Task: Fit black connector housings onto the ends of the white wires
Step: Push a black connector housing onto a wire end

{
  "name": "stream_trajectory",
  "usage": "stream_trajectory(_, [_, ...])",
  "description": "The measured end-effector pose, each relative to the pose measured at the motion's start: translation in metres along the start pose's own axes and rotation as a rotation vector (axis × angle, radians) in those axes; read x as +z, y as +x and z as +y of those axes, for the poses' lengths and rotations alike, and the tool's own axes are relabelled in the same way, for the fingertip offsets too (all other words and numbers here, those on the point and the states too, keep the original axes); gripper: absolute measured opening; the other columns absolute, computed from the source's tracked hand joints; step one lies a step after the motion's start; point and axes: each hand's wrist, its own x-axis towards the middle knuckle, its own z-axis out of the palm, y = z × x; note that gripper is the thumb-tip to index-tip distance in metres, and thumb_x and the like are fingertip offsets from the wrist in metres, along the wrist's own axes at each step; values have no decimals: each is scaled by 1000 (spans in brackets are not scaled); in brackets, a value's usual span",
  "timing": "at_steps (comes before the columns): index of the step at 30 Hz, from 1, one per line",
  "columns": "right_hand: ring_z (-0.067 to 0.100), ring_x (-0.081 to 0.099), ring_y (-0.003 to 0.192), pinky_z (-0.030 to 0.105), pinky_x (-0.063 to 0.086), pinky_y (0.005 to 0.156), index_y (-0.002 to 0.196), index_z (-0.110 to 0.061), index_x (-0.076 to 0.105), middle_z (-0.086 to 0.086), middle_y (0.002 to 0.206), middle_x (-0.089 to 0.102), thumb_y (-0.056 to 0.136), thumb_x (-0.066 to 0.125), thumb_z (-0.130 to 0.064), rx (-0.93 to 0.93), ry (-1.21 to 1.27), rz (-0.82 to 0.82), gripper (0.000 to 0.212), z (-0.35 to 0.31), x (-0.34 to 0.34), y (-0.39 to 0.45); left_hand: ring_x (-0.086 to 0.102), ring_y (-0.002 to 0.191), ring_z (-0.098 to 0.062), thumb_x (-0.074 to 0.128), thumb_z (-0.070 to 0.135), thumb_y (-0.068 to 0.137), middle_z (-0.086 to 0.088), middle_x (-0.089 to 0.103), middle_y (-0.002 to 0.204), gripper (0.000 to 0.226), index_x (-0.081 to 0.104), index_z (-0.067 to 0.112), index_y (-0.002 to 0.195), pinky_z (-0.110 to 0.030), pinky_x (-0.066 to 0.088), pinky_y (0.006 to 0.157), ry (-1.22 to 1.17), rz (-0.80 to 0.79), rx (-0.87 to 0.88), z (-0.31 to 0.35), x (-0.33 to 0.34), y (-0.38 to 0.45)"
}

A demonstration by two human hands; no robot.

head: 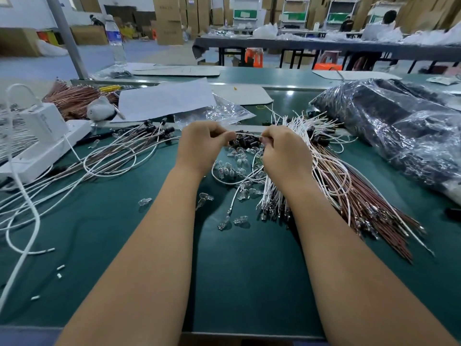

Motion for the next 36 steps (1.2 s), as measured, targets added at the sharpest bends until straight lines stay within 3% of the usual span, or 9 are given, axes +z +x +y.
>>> stream_trajectory(5, [19,58,69,29,46,56,93,-11,63,2,78,62,93,49,0,44,-28,-53,18,-3,6,-2,55,55,-18,70,34,86,-10,69,66,25,70,16,69,-27,45,61,-93,30,-144,-4,5,-1])
stream_trajectory(8, [18,57,67,29,42,53,98,-10,62,3,76,61,94,46,1,100,-2,-56,20,-1,7,-1,49,54,-17,52,27,99,-7,67,78,24,71,11,99,-29,39,61,-28,-6,-171,-6,10,1])
stream_trajectory(10, [19,58,70,29,43,54,104,-9,61,2,77,60,95,43,0,138,40,-46,22,0,6,0,61,85,-32,43,18,102,-10,67,112,32,58,15,131,-38,48,76,63,-147,-181,-7,16,4])
stream_trajectory(12, [17,54,68,27,36,52,111,-12,59,-2,72,55,96,41,-4,152,66,-28,24,0,4,0,47,124,-37,38,11,100,-14,55,135,46,43,23,144,-44,42,99,244,-353,-164,-7,24,5])
stream_trajectory(14, [11,50,63,26,29,49,117,-17,57,-7,68,51,95,40,-7,147,84,-12,30,-1,2,-2,31,138,-29,37,7,97,-9,46,146,52,40,25,146,-41,34,108,403,-425,-101,-3,29,3])
stream_trajectory(23, [22,55,75,28,37,59,93,-11,62,4,83,62,87,46,-3,128,210,-26,20,-6,2,-4,55,111,-26,62,20,86,-6,65,113,24,68,19,110,-42,47,94,328,-298,-83,0,21,-1])
stream_trajectory(27, [17,54,74,25,34,56,109,-16,64,2,94,66,89,45,-5,115,220,-21,31,-4,3,-4,59,106,-23,64,21,86,-4,67,107,9,64,20,95,-41,48,93,270,-311,-77,1,21,-2])
stream_trajectory(33, [12,56,77,19,34,55,110,-24,71,-3,98,71,96,54,-22,54,227,-4,22,-3,5,-4,53,107,-30,58,17,91,-8,61,104,28,66,25,117,-43,45,94,355,-363,-84,4,26,2])
stream_trajectory(36, [11,57,76,19,34,54,108,-22,72,-3,97,71,96,56,-23,37,232,-2,20,-3,6,-4,56,72,-19,49,11,96,-11,63,101,29,66,22,116,-28,50,66,37,-270,-201,6,25,1])
